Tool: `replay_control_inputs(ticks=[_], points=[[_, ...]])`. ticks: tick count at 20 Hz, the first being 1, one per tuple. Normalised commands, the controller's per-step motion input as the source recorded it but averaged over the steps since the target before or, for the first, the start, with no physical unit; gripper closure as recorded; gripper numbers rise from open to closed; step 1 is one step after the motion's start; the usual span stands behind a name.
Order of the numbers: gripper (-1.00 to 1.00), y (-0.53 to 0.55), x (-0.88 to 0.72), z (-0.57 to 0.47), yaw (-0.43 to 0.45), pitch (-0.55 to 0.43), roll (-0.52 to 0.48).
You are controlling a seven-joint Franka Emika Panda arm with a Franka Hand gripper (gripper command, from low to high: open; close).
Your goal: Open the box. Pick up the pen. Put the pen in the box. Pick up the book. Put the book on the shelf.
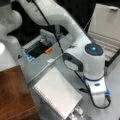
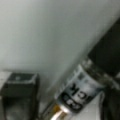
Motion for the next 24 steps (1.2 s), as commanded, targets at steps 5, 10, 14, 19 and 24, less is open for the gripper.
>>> replay_control_inputs(ticks=[5,10,14,19,24], points=[[1.0,0.26,-0.22,-0.18,0.043,0.093,-0.171],[1.0,0.28,-0.27,0.01,-0.014,0.127,-0.192],[1.0,0.26,-0.22,0.24,-0.104,0.12,-0.256],[1.0,0.2,-0.12,0.33,-0.08,0.112,-0.242],[1.0,0.2,-0.07,0.33,-0.127,0.137,-0.159]])
